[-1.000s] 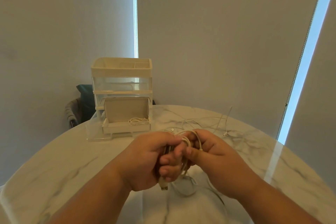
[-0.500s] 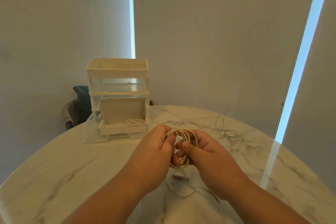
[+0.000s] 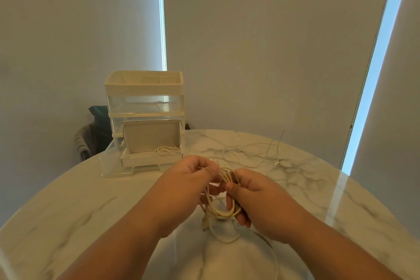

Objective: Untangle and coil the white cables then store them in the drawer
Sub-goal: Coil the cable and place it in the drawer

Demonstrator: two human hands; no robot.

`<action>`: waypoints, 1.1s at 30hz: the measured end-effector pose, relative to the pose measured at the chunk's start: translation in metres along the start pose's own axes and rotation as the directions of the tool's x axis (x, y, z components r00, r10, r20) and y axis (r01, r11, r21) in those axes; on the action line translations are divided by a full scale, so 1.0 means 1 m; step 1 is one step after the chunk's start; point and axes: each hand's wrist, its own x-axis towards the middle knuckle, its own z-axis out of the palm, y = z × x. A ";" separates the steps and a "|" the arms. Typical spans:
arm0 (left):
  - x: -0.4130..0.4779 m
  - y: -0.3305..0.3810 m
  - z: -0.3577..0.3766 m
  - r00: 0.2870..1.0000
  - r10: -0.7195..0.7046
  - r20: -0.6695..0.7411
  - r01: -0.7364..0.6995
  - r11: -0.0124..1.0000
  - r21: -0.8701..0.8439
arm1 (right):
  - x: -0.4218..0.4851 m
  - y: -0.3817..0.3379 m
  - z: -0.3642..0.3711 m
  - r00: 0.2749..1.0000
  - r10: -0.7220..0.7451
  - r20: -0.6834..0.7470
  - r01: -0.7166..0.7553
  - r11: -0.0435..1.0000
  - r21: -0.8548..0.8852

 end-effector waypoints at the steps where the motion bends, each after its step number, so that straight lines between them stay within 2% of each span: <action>1: 0.000 0.000 0.001 0.999 -0.032 0.018 0.033 0.998 -0.054 | -0.001 -0.002 0.001 1.000 -0.002 0.013 0.002 1.000 -0.018; 6: -0.001 -0.001 0.005 0.985 -0.158 0.061 0.168 0.959 -0.228 | -0.003 -0.002 0.004 1.000 -0.028 -0.014 0.027 0.997 -0.067; 8: 0.000 -0.002 0.006 0.988 -0.150 0.039 0.155 0.958 -0.240 | -0.002 -0.001 0.003 1.000 -0.028 -0.009 0.028 0.999 -0.018; 11: 0.002 -0.005 0.009 0.995 -0.101 -0.013 0.097 0.980 -0.173 | -0.002 0.002 0.002 0.999 -0.032 -0.012 0.032 0.998 0.060; 17: 0.000 -0.007 0.015 0.998 -0.054 -0.015 0.053 0.997 -0.063 | 0.004 0.003 -0.005 0.959 -0.161 -0.232 0.163 0.987 -0.007; 20: -0.001 -0.007 0.019 0.998 -0.065 0.025 0.068 0.986 -0.149 | 0.006 0.004 -0.007 0.932 -0.202 -0.300 0.193 0.979 -0.060; 22: -0.002 -0.006 0.022 0.997 -0.066 0.044 0.076 0.959 -0.274 | 0.005 0.004 -0.005 0.949 -0.187 -0.253 0.185 0.982 -0.031; 24: -0.002 -0.005 0.022 0.997 -0.066 0.032 0.073 0.928 -0.364 | 0.005 0.006 0.000 0.973 -0.100 -0.209 0.125 0.986 0.111; 27: -0.001 -0.003 0.021 0.997 -0.070 -0.016 0.058 0.913 -0.404 | 0.010 0.011 0.004 0.985 -0.009 -0.175 0.056 0.961 0.269; 29: 0.000 -0.002 0.021 0.996 -0.070 -0.058 0.042 0.920 -0.389 | 0.010 0.014 0.005 0.995 -0.020 -0.099 0.055 0.927 0.372; 31: 0.001 -0.003 0.021 0.994 -0.060 -0.093 0.023 0.932 -0.361 | 0.007 0.014 0.004 0.997 -0.076 -0.030 0.082 0.928 0.363; 33: 0.002 -0.005 0.020 0.991 -0.053 -0.120 0.008 0.939 -0.345 | 0.005 0.011 0.004 0.991 -0.130 0.022 0.121 0.960 0.253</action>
